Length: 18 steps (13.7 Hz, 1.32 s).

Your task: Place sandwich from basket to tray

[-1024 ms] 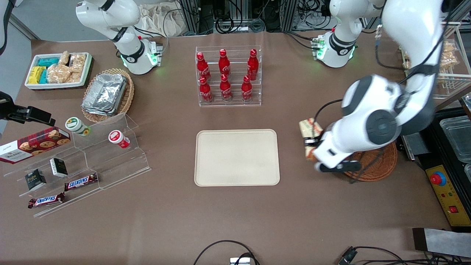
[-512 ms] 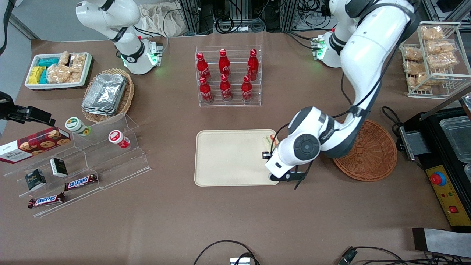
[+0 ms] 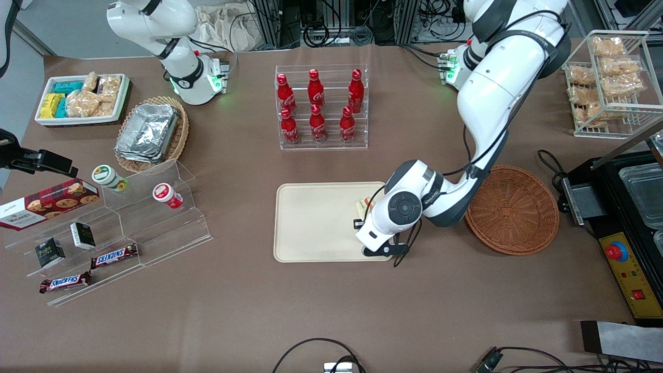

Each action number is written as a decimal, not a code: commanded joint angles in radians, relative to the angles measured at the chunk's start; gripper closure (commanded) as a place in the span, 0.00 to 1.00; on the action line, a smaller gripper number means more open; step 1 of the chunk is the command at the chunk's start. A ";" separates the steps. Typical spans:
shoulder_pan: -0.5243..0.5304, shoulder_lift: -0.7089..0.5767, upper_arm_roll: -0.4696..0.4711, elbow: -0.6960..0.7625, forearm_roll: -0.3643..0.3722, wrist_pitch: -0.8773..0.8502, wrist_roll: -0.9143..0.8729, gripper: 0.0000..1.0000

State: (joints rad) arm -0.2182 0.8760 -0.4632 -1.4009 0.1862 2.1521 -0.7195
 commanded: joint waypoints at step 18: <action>0.255 -0.527 0.001 -0.246 -0.002 -0.353 0.000 0.00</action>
State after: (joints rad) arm -0.0262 0.5343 -0.4546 -1.4001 0.1947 1.7387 -0.7215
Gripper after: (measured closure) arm 0.000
